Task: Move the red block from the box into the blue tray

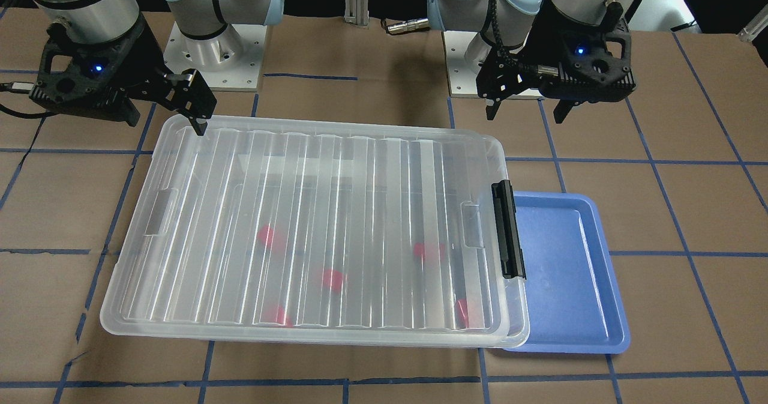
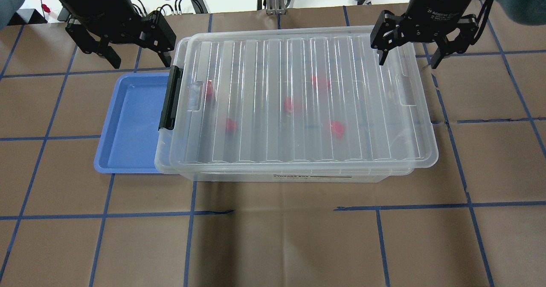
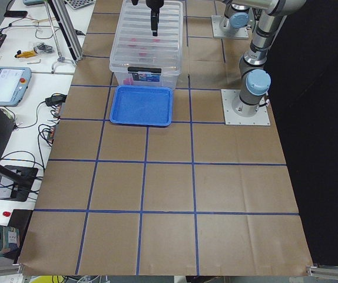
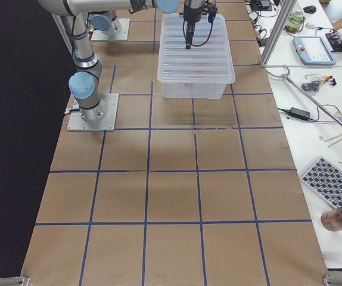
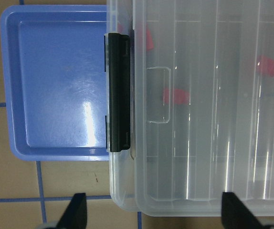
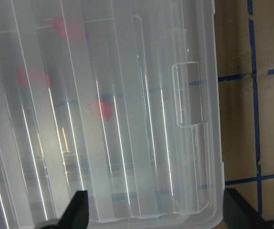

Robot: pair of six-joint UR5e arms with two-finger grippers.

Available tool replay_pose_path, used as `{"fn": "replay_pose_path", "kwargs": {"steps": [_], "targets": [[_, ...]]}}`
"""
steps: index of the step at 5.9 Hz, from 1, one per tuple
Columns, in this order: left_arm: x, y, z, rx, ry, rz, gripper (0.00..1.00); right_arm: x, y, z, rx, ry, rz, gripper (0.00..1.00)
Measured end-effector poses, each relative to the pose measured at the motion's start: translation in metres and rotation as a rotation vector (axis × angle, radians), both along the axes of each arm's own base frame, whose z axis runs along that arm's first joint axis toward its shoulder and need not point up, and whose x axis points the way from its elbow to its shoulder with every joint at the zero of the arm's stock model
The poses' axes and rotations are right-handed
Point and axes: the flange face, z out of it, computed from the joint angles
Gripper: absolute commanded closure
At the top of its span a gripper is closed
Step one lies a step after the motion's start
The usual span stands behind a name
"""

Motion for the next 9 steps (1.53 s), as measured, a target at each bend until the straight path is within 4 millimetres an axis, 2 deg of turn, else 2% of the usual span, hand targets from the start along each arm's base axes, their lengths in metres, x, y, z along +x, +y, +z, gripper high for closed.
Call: {"fn": "replay_pose_path", "kwargs": {"steps": [7, 9], "targets": [[0.0000, -0.0006, -0.0007, 0.001, -0.003, -0.002, 0.02, 0.0000, 0.0005, 0.0021, -0.008, -0.004, -0.003, 0.00], [-0.0001, 0.0002, -0.0002, 0.000, -0.002, -0.002, 0.02, -0.0059, -0.0037, 0.0006, -0.016, -0.006, -0.002, 0.00]]}}
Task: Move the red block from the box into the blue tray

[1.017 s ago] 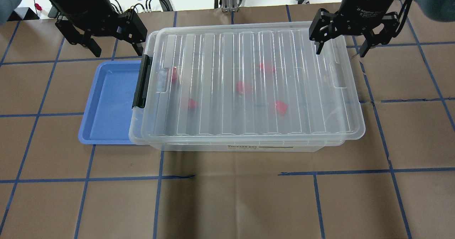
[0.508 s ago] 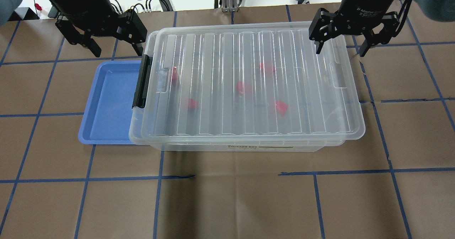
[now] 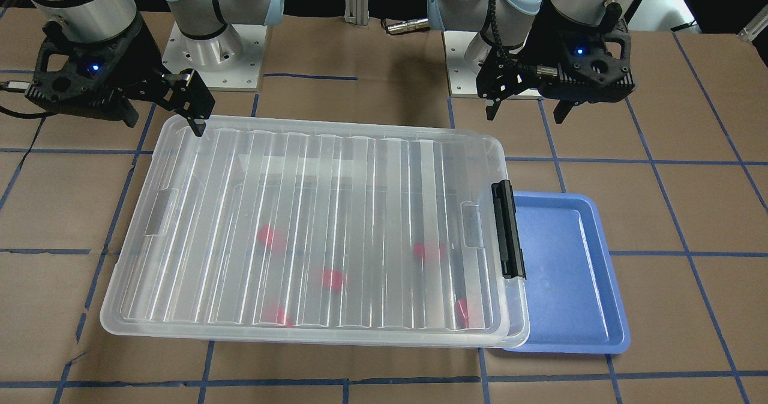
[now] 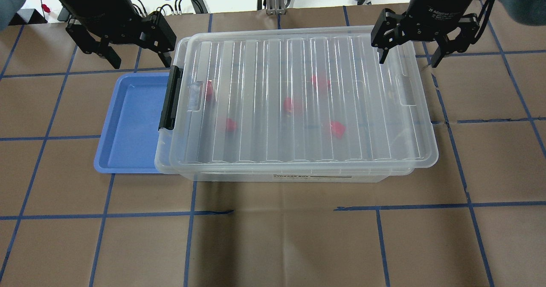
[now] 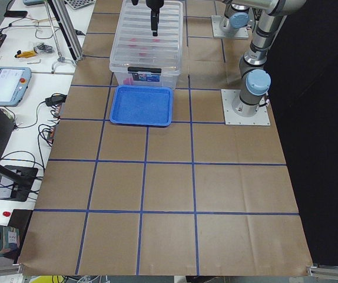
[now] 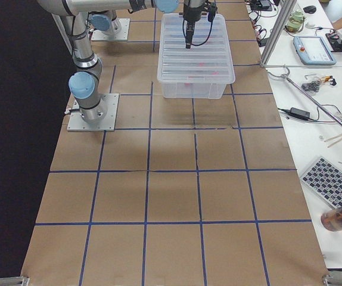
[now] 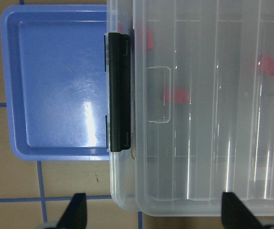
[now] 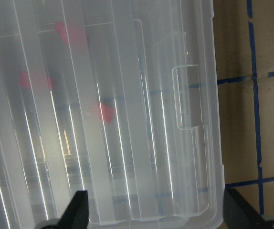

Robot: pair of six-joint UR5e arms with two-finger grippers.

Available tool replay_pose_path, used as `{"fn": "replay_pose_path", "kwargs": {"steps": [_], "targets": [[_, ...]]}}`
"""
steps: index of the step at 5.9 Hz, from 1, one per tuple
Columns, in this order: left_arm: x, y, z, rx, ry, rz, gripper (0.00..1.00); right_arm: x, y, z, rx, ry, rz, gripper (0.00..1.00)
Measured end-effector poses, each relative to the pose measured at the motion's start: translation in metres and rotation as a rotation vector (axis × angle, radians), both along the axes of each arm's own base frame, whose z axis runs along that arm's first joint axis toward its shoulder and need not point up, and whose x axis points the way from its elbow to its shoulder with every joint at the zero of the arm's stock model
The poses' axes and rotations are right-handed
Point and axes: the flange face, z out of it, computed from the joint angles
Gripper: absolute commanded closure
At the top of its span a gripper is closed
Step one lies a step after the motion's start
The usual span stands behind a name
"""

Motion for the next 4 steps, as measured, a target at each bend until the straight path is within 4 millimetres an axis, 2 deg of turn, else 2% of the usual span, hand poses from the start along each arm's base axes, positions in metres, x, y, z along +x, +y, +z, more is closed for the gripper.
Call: {"fn": "replay_pose_path", "kwargs": {"steps": [1, 4], "targets": [[0.000, 0.000, 0.000, -0.001, 0.003, 0.000, 0.02, -0.015, -0.008, -0.001, -0.021, 0.002, 0.021, 0.00], [0.000, 0.000, 0.000, -0.001, 0.004, 0.000, 0.02, -0.075, -0.027, -0.008, -0.039, 0.008, 0.062, 0.00]]}}
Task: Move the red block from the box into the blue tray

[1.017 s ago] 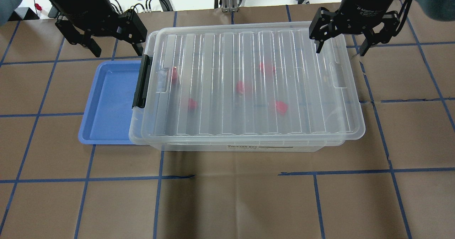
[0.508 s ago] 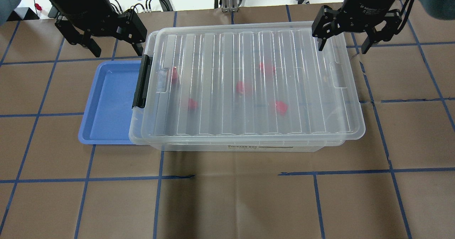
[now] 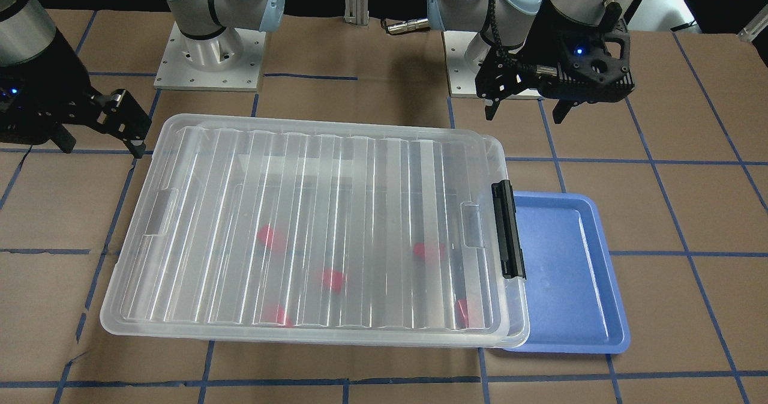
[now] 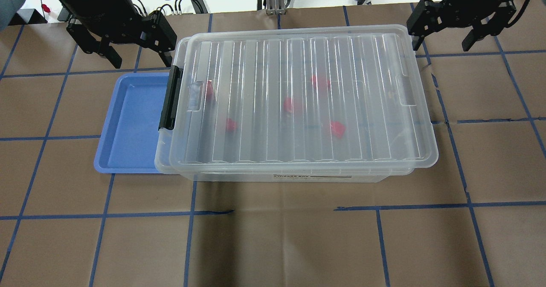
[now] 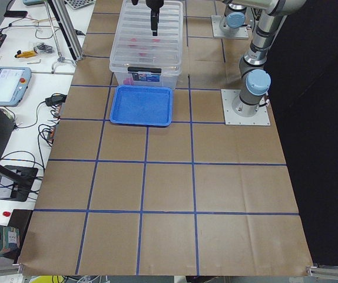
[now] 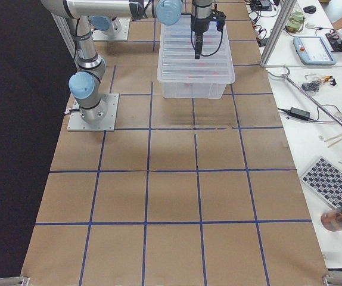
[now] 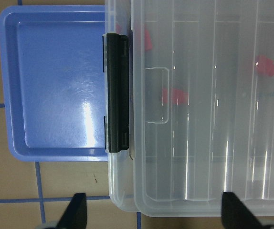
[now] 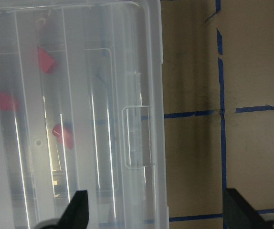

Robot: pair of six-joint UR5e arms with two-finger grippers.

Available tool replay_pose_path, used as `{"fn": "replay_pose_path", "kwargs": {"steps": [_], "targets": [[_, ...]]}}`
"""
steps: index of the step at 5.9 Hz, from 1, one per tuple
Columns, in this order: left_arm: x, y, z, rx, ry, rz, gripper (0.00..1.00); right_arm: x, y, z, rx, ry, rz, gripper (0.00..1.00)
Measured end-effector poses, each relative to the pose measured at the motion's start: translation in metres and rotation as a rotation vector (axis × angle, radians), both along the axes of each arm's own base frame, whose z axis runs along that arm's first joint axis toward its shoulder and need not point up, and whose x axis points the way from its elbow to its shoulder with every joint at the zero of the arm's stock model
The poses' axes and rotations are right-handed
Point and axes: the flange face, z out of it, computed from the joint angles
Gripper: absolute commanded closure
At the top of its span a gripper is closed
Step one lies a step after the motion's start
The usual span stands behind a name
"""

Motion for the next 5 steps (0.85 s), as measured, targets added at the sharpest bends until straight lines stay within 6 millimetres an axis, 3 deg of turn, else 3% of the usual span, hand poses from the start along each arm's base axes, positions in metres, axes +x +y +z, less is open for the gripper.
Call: {"fn": "replay_pose_path", "kwargs": {"steps": [2, 4, 5], "targets": [[0.000, 0.000, 0.000, 0.000, 0.000, 0.000, 0.02, -0.018, -0.017, -0.025, 0.042, -0.007, -0.018, 0.02], [0.000, 0.000, 0.000, 0.000, 0.000, 0.000, 0.02, -0.026, -0.035, -0.082, 0.091, -0.013, -0.014, 0.00], [0.000, 0.000, 0.000, 0.000, 0.000, 0.000, 0.02, -0.030, -0.032, -0.117, 0.088, -0.003, -0.003, 0.00]]}}
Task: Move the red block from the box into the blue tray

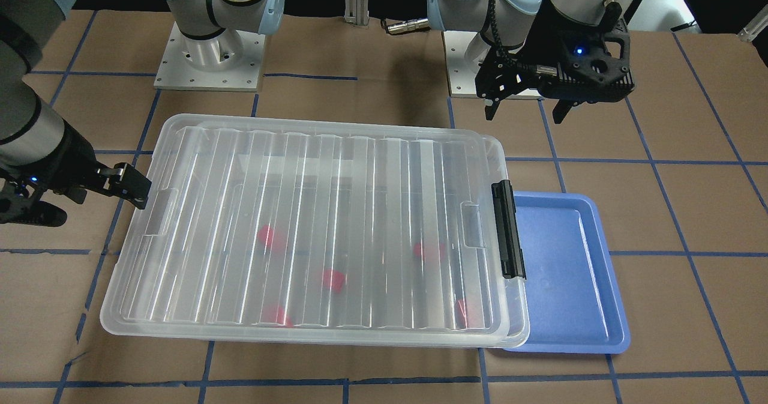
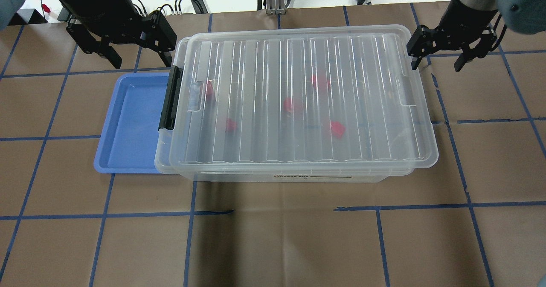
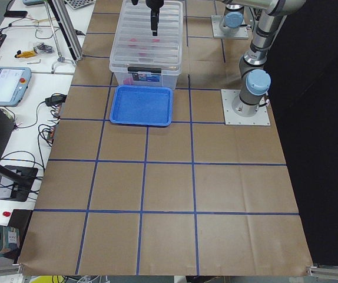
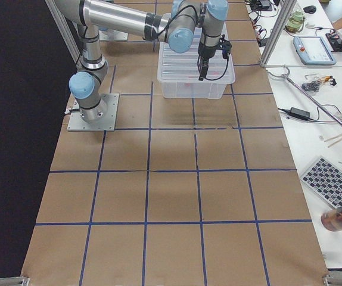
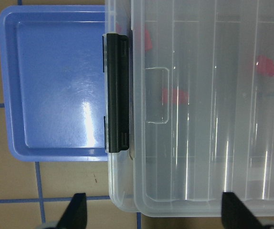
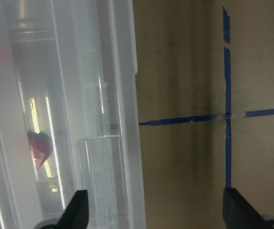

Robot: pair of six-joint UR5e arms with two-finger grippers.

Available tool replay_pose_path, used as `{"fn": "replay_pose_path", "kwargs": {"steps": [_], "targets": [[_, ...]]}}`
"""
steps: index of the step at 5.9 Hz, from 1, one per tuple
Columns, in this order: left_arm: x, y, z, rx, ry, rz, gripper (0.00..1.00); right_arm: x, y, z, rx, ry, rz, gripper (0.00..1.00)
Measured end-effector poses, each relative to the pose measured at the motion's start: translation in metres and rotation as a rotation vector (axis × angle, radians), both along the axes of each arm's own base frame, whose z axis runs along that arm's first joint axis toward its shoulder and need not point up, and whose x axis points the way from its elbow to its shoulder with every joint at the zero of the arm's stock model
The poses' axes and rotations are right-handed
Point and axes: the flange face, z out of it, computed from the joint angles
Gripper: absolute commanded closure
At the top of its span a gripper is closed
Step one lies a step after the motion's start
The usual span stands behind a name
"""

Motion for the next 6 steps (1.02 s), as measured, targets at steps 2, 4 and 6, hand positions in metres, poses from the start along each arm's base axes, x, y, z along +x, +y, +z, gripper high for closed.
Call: {"fn": "replay_pose_path", "kwargs": {"steps": [2, 4, 6], "targets": [[0.000, 0.000, 0.000, 0.000, 0.000, 0.000, 0.02, -0.002, 0.013, -0.038, 0.015, 0.028, 0.012, 0.00], [0.000, 0.000, 0.000, 0.000, 0.000, 0.000, 0.02, -0.002, 0.017, -0.040, 0.028, 0.029, 0.014, 0.00], [0.000, 0.000, 0.000, 0.000, 0.001, 0.000, 0.02, -0.012, 0.018, -0.041, 0.036, 0.027, 0.041, 0.00]]}}
